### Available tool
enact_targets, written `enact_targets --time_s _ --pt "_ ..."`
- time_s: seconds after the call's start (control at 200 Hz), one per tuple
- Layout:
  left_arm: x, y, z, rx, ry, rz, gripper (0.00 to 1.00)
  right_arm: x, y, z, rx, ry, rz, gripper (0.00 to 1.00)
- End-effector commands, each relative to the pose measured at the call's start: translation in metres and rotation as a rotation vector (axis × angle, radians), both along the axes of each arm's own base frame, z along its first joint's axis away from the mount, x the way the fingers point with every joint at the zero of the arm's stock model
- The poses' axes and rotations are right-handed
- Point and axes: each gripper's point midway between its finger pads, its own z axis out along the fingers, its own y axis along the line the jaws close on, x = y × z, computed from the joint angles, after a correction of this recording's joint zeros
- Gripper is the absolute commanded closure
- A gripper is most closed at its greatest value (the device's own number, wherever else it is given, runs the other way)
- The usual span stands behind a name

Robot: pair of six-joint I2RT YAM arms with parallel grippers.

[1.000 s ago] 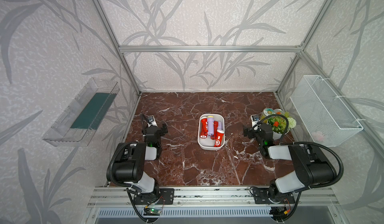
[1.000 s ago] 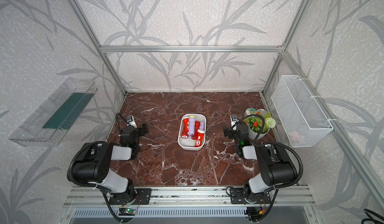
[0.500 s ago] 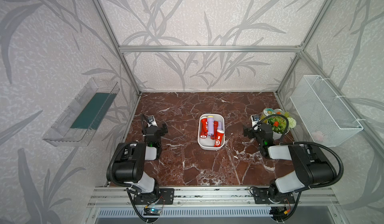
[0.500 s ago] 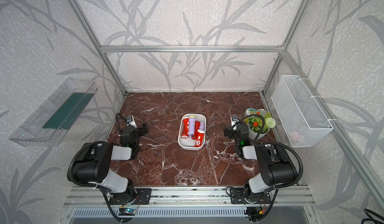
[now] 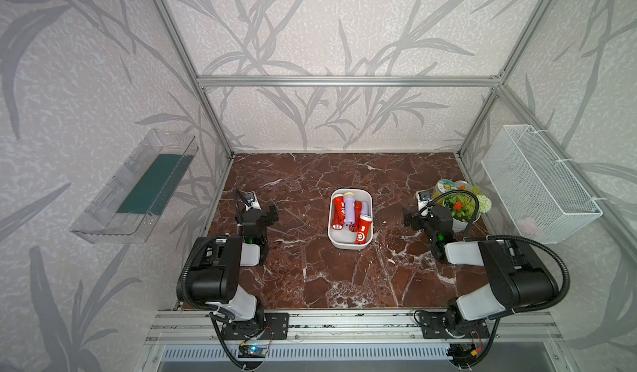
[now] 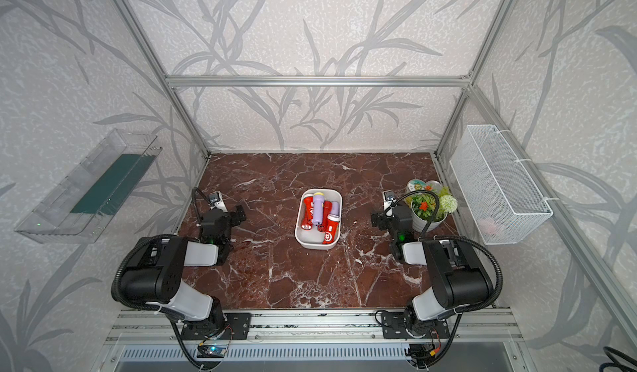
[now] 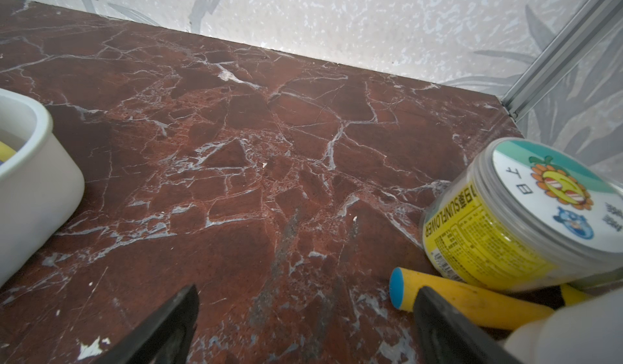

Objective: Put the flashlights into the storage boxes
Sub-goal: Reset both arms

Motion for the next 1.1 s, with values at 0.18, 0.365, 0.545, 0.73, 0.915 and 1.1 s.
enact_targets --time_s 0.18,0.365,0.545,0.73,0.915,1.1 --pt "0.0027 0.0012 0.0054 0.005 -0.021 0.006 0.01 0.0083 -0.0011 0.0076 0.008 -0.022 -0.006 0.01" --pt "0.0031 0.0004 0.0048 0.008 -0.017 0.005 0.01 0.0085 -0.0013 0.0073 0.011 -0.019 -0.004 0.01" --pt "0.0029 0.0004 0.0044 0.01 -0.015 0.007 0.01 0.0087 -0.0012 0.0072 0.015 -0.018 0.0 0.01" --pt "0.0029 0.0002 0.0047 0.011 -0.016 0.007 0.01 0.0086 -0.0015 0.0069 0.016 -0.017 0.0 0.01" --pt "0.003 0.0007 0.0046 0.012 -0.015 0.009 0.01 0.0087 -0.0015 0.0074 0.016 -0.018 -0.001 0.01" --pt "0.0031 -0.0002 0.0046 0.013 -0.015 0.007 0.01 0.0083 -0.0016 0.0068 0.015 -0.017 0.0 0.01"
